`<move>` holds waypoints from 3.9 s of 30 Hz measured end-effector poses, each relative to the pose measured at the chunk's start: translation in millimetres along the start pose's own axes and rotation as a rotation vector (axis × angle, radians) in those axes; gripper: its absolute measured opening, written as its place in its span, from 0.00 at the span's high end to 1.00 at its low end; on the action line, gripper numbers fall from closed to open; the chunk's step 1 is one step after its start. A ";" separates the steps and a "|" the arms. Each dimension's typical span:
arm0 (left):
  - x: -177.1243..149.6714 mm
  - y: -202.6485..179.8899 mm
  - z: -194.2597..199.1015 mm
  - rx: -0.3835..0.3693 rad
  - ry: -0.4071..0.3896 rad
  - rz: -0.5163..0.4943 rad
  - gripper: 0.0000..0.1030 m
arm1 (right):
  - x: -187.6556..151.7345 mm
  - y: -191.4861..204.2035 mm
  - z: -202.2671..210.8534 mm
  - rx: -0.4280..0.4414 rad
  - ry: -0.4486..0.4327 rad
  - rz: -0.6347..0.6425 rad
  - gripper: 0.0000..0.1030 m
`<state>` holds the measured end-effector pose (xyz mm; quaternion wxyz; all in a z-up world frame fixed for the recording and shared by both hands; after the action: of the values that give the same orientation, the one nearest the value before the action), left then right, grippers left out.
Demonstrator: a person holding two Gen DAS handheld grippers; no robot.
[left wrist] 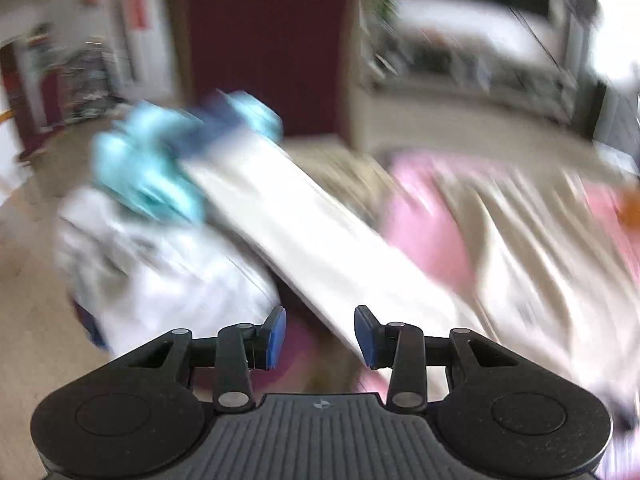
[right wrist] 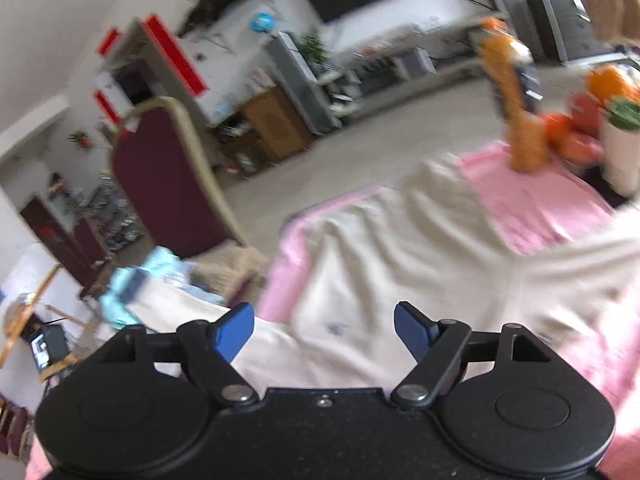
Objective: Fold clothes
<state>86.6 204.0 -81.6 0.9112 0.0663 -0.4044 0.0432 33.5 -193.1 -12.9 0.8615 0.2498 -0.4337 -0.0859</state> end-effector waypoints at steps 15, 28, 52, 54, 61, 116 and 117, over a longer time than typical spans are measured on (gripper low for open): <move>-54.8 -139.9 -94.4 -0.032 0.101 -0.112 0.91 | -51.8 -174.9 -120.1 -0.324 0.212 -0.159 0.80; -108.1 -165.9 -32.9 -0.211 0.131 -0.358 0.92 | -100.1 -132.4 -112.6 -0.377 0.402 0.265 0.83; -84.5 -156.9 -4.3 -0.348 0.056 -0.107 0.86 | -99.3 -120.8 -82.2 -0.140 0.271 0.001 0.75; -64.4 -135.2 -6.2 -0.302 0.033 -0.034 0.86 | -83.7 -121.0 -74.0 -0.094 0.225 -0.066 0.75; 12.1 -96.8 -39.3 -0.174 -0.014 -0.014 0.86 | 1.7 -87.9 -80.0 -0.048 0.101 0.044 0.62; 171.8 -110.5 -244.3 -0.062 -0.011 0.181 0.57 | 146.6 -106.2 -271.8 -0.253 0.006 0.015 0.81; 173.5 -112.0 -257.2 -0.056 -0.009 0.186 0.57 | 150.4 -113.1 -290.6 -0.259 0.027 0.009 0.88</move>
<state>405.6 137.8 -133.2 0.9028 0.0030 -0.4141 0.1161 362.4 -241.8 -109.1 0.8927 0.1357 -0.4083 -0.1340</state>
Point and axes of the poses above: each gripper's, at about its wrist camera, not at the fingertips, and z roughly against the way its jaws point, y to its left, x to its top, the point moved 4 cm from there along -z, roughly the way its jaws point, and after that the axes turned 6 degrees about -y, right-handed, at the moved point
